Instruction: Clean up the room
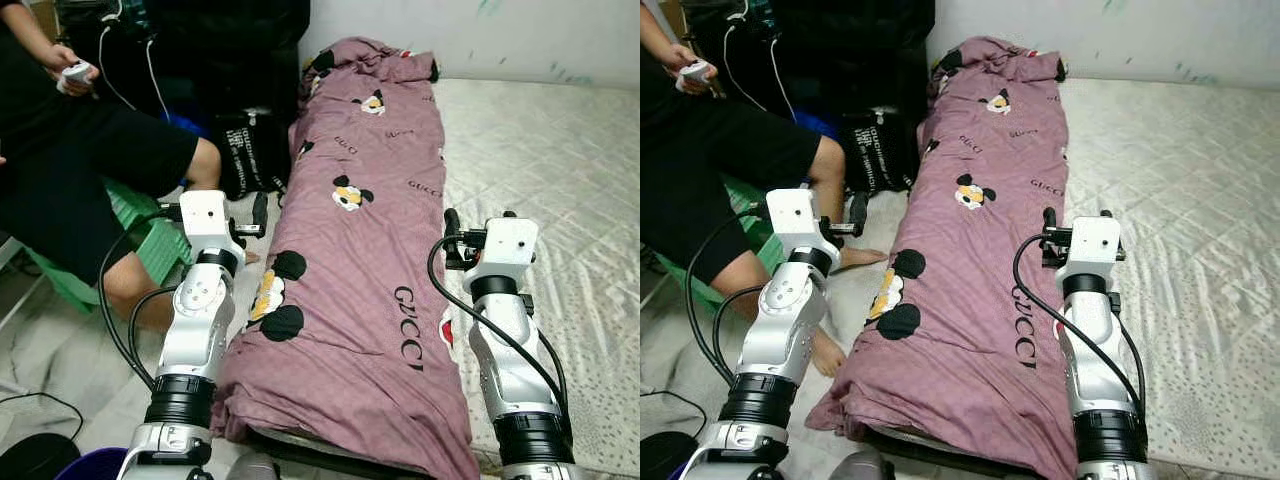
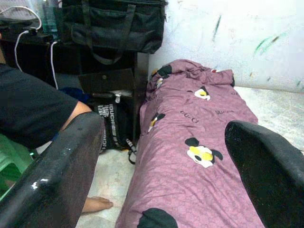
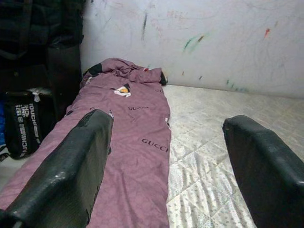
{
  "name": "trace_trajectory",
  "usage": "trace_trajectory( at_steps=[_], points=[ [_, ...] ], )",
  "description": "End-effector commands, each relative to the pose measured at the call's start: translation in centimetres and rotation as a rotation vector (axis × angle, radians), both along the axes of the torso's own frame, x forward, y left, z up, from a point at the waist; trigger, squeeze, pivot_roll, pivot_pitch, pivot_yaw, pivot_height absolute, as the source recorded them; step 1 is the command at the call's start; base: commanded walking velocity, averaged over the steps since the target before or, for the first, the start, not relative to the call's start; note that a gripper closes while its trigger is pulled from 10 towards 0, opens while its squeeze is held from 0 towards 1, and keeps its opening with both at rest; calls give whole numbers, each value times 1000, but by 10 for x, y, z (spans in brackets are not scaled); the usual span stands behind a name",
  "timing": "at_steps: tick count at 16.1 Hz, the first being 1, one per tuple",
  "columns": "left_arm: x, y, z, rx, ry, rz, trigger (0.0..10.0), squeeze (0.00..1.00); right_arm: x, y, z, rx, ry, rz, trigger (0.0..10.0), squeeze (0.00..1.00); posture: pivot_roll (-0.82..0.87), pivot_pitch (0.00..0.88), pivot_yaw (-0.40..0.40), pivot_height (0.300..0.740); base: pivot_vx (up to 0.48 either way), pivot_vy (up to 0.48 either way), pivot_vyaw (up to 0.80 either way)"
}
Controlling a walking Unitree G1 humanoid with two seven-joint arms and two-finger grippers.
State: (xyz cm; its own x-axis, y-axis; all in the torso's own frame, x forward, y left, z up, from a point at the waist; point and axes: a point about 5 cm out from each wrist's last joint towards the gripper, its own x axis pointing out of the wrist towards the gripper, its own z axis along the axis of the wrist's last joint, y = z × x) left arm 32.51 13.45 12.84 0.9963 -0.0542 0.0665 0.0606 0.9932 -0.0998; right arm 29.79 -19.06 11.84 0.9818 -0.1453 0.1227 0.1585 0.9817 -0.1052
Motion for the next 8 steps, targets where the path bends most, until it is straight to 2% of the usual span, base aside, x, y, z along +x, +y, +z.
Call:
trace_trajectory(
  at_steps=[1,2,8],
  points=[
    [1,1,-3,5,24,5,10000,0,2,1,-2,11,15,6,10000,0,-71,0,59,740,0,0,0],
    [1,1,-3,4,24,5,10000,0,2,1,-2,12,15,8,10000,0,-71,0,59,740,0,0,-494],
    [1,0,-3,-4,26,5,10000,0,3,3,-1,11,14,19,10000,0,-71,0,57,740,0,0,0]
  ],
)
